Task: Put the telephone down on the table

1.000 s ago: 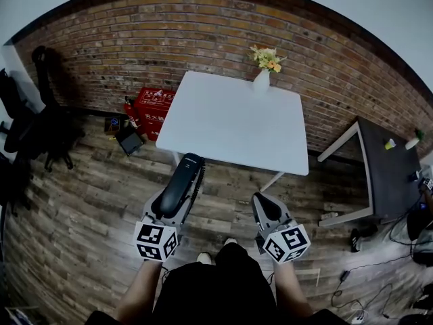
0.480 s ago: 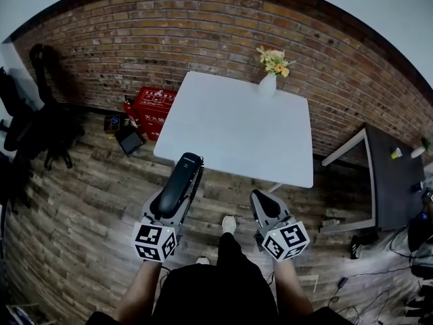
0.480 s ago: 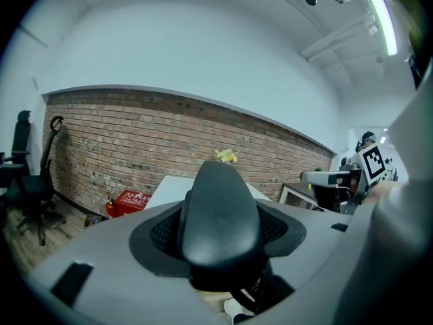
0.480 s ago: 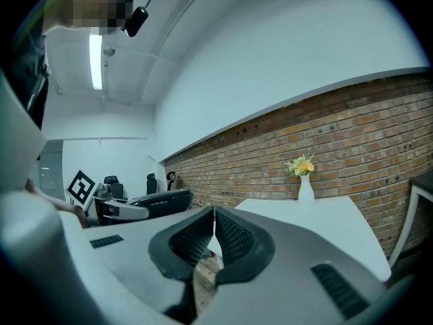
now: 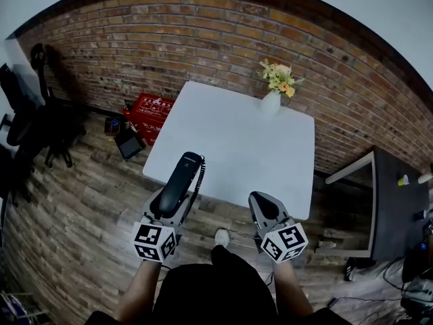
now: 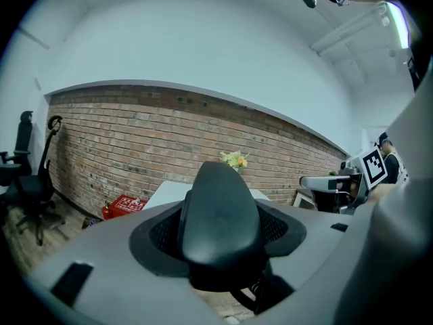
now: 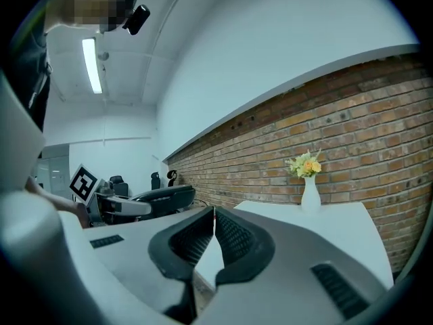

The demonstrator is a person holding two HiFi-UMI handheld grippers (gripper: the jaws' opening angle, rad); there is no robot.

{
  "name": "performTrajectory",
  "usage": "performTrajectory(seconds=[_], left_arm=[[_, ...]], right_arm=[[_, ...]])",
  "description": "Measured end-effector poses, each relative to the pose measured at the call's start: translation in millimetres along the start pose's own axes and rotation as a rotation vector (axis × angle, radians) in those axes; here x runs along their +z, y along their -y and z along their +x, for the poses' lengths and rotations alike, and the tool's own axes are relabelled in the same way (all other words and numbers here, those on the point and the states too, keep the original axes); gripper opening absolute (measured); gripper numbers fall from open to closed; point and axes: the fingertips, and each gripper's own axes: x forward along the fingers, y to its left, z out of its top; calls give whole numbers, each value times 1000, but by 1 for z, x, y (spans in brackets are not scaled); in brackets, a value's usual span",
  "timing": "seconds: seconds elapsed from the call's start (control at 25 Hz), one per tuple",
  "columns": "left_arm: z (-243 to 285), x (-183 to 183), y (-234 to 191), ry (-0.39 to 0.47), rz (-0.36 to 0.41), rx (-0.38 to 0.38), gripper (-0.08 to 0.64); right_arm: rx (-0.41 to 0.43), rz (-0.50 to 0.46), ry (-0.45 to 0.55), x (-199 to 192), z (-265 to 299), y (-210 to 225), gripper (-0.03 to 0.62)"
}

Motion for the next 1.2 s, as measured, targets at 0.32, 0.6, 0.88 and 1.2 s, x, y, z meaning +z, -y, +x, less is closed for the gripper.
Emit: performTrajectory(seconds=[0.32,0.6,0.88,1.2], left_arm=[[68,27,0,7,-12,72,276],[101,32,-5,-7,-22,113,276],[122,29,-28,-26,-31,126,276],[166,27,-82,-32,-17,129,276]], right_arm=[[83,-10,-1,19,49,63,23],[125,2,-16,22,74,95,23],[153,22,-39,19,101,104,23],[145,34,-63,11,147,102,23]])
